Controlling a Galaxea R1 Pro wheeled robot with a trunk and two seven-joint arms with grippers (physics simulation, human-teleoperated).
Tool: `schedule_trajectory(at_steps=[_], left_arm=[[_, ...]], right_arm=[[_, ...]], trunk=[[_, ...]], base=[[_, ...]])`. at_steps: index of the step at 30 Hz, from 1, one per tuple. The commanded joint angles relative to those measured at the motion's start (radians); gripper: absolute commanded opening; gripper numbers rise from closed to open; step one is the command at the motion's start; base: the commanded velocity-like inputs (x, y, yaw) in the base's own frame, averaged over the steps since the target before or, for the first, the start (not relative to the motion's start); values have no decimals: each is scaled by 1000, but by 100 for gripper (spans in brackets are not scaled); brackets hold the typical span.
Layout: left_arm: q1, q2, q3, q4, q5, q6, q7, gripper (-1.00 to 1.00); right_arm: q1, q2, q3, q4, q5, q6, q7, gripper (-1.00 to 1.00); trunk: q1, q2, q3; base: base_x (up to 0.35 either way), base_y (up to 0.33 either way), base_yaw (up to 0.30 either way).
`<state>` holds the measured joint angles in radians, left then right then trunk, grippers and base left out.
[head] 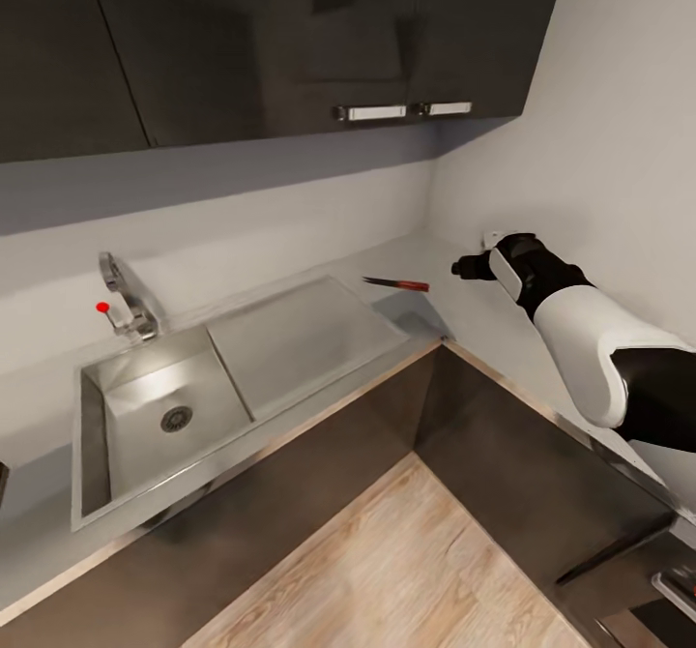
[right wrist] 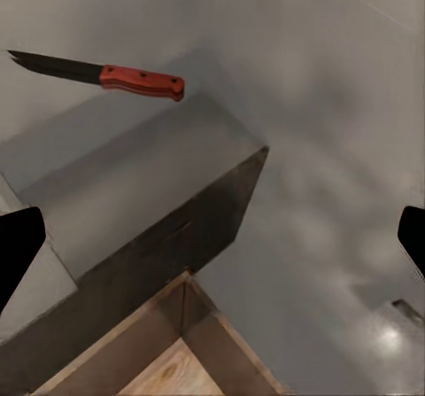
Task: In the kitchen, take the Vidalia onion out of the sink, dice it on the chopping board with the paring knife, put the diced onion into the bowl on the countertop, then place both the paring knife and the chopping board into the sink.
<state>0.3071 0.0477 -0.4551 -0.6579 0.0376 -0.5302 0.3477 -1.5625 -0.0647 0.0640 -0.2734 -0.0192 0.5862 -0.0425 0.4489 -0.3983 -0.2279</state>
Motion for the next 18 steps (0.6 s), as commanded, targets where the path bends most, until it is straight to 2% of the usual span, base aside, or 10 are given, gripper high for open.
schedule_trajectory(at_steps=[1,18], left_arm=[[0,1,-7,-2,4,-1,8,100],[0,1,-6,-1,4,0,8,100]], right_arm=[[-1,0,7,-1,-2,5,-2,100],[-1,3,7,1,-2,4,-2,100]], trunk=[[1,-2,-2],[1,-2,-2]], base=[[307,-53,0],[313,-35,0]])
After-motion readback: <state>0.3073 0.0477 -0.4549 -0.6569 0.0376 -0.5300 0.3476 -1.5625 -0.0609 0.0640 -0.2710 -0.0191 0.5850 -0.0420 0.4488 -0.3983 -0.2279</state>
